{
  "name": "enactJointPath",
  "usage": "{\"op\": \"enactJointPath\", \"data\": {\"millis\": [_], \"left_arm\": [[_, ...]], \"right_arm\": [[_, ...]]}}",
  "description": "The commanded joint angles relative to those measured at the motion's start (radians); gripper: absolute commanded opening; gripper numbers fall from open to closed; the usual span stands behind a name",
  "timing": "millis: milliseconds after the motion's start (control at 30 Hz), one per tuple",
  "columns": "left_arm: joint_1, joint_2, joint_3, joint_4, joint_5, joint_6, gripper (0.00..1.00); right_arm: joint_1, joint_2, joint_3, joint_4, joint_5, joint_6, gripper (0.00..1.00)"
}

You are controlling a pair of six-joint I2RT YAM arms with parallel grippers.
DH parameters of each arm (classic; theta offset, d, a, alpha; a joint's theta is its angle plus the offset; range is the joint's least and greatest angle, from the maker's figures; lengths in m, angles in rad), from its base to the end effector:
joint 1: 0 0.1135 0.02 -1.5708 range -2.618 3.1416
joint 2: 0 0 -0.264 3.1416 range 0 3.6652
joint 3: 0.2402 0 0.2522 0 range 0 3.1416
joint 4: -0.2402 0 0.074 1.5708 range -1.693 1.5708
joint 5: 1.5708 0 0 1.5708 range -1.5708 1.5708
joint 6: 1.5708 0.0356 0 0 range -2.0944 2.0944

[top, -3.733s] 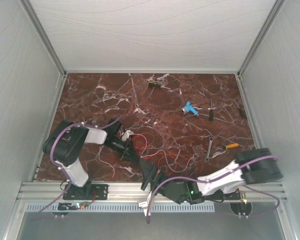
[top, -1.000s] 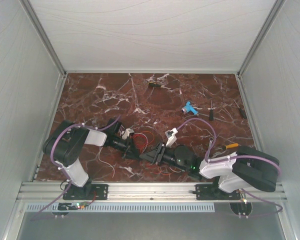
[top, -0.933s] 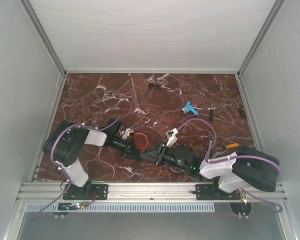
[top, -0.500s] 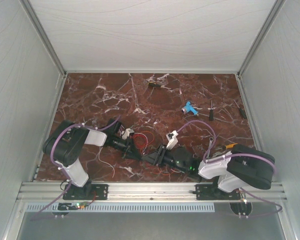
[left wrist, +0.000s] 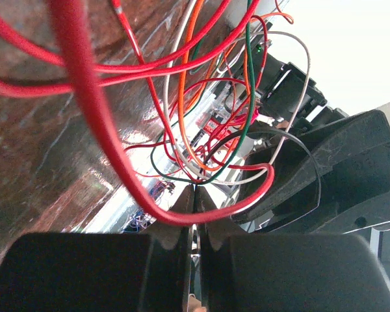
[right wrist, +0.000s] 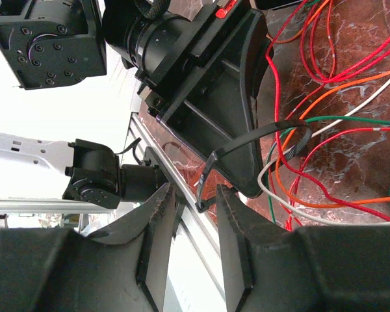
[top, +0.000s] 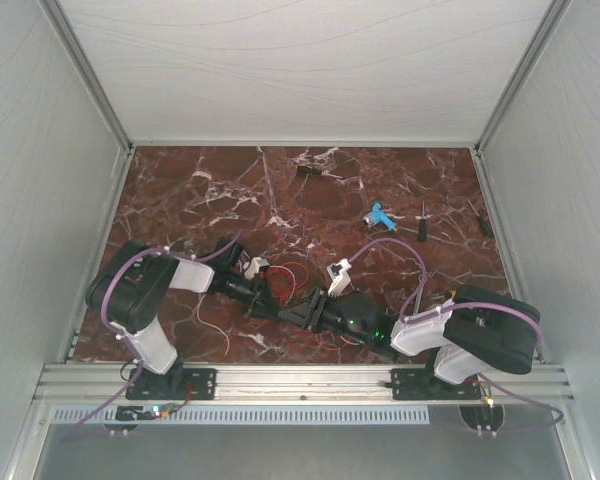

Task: Zip-tie the wires
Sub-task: Tie the cable at the center of the board.

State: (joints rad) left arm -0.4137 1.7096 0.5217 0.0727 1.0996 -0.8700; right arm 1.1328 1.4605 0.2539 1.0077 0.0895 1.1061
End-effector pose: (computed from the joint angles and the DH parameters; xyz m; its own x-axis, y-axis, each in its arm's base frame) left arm 0.2101 -0.1269 0.0892 -0.9441 0.0356 0.3278 -0.2793 0.4423 -0.8523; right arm 0.1053 0.2174 0.1467 -0.8107 0.3684 -0.4551 -0.3126 0.3848 0.8684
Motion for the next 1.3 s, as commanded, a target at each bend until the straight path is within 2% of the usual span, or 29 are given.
{"op": "enactJointPath", "data": {"millis": [0,233,467,700,1267], "left_arm": [[-0.005,0.000,0.001,-0.013,0.008,-0.014,0.00],[-0.007,-0.004,0.000,-0.012,0.007,-0.014,0.00],[-0.007,-0.004,-0.005,-0.010,0.008,-0.016,0.00],[-0.007,-0.004,-0.002,-0.016,0.011,-0.014,0.00],[-0.007,0.000,-0.006,-0.018,0.014,-0.018,0.00]], "right_arm": [[-0.003,0.013,0.030,0.052,0.025,-0.021,0.28],[-0.004,0.037,0.047,0.051,0.020,-0.018,0.19],[-0.004,0.056,0.061,0.035,0.008,-0.022,0.00],[0.029,0.054,0.079,-0.012,0.031,-0.114,0.00],[0.154,-0.011,0.174,-0.261,0.258,-0.467,0.00]]}}
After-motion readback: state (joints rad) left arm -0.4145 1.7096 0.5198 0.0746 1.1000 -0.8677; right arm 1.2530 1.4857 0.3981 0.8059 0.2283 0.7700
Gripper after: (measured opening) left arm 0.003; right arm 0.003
